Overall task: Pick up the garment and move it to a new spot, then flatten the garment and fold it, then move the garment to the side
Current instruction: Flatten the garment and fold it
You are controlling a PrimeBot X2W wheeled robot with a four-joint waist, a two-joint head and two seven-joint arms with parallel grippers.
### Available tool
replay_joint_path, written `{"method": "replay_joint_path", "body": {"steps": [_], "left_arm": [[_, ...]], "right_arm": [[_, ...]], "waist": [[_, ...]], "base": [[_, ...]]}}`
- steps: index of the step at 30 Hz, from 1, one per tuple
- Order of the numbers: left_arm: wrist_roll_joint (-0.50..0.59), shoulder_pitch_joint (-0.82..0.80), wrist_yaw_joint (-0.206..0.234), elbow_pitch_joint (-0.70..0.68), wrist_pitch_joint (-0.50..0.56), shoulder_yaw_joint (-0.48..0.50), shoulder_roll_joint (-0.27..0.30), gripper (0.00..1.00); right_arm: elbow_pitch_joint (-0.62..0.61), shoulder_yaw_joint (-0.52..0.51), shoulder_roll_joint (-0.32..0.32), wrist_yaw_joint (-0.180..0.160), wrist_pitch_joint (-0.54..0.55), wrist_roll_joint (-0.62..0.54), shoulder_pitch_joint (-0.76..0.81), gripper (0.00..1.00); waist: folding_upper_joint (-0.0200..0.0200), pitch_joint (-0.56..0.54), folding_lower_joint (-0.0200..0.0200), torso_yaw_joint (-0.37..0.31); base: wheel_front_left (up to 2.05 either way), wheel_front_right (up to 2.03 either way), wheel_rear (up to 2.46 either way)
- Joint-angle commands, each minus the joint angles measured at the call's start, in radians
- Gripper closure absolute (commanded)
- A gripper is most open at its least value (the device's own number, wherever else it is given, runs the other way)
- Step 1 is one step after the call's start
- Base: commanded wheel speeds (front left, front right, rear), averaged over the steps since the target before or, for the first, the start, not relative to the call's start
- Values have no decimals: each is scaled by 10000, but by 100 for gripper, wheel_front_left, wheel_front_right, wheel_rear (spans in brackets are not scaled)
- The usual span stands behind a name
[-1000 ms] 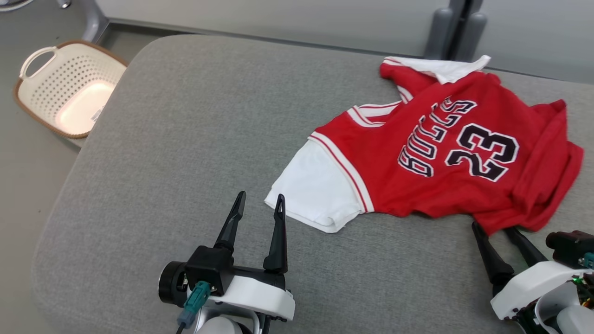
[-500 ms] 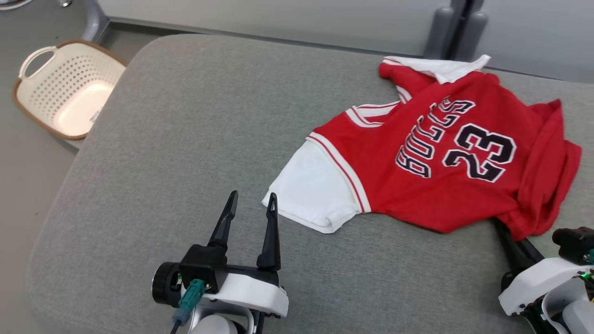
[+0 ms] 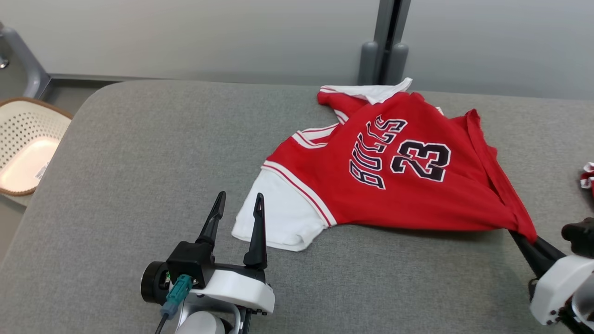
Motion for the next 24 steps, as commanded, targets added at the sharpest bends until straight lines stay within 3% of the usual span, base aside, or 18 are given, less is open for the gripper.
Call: {"method": "replay_joint_path", "body": {"steps": [1, 3, 4, 5, 6, 12, 17, 24], "left_arm": [[32, 121, -94, 52, -2, 88, 42, 0], [21, 133, -158, 96, -1, 127, 42, 0], [9, 136, -184, 120, -1, 149, 42, 0], [2, 152, -197, 135, -2, 170, 42, 0], [-5, 176, -229, 153, -1, 192, 42, 0], [-60, 287, -299, 165, -1, 223, 42, 0], [-28, 311, -351, 200, -1, 221, 42, 0], [107, 333, -368, 151, -1, 288, 41, 0]], "right_arm": [[-121, 44, -304, -4, 211, 146, 127, 100], [-160, 50, -587, -4, 507, 354, 232, 100], [-157, 76, -696, -4, 658, 428, 291, 85], [-160, 86, -782, -4, 768, 522, 350, 47], [-84, -18, -839, -4, 831, 620, 375, 0], [1108, -849, -766, -4, 506, 120, 507, 0], [2406, -2026, -251, -4, -125, -710, 214, 0], [1596, -2708, 718, -4, -1831, -640, 408, 0]], "waist": [[-1, -238, 0, -209], [-1, -332, 0, -255], [-1, -375, 0, -269], [-1, -408, 0, -281], [-1, -434, 0, -293], [-1, -495, 0, -300], [-1, -506, 0, -291], [-1, -523, 0, -382]], "base": [[0, 0, 0], [0, 0, 0], [0, 0, 0], [0, 0, 0], [0, 0, 0], [0, 0, 0], [0, 0, 0], [0, 0, 0]]}}
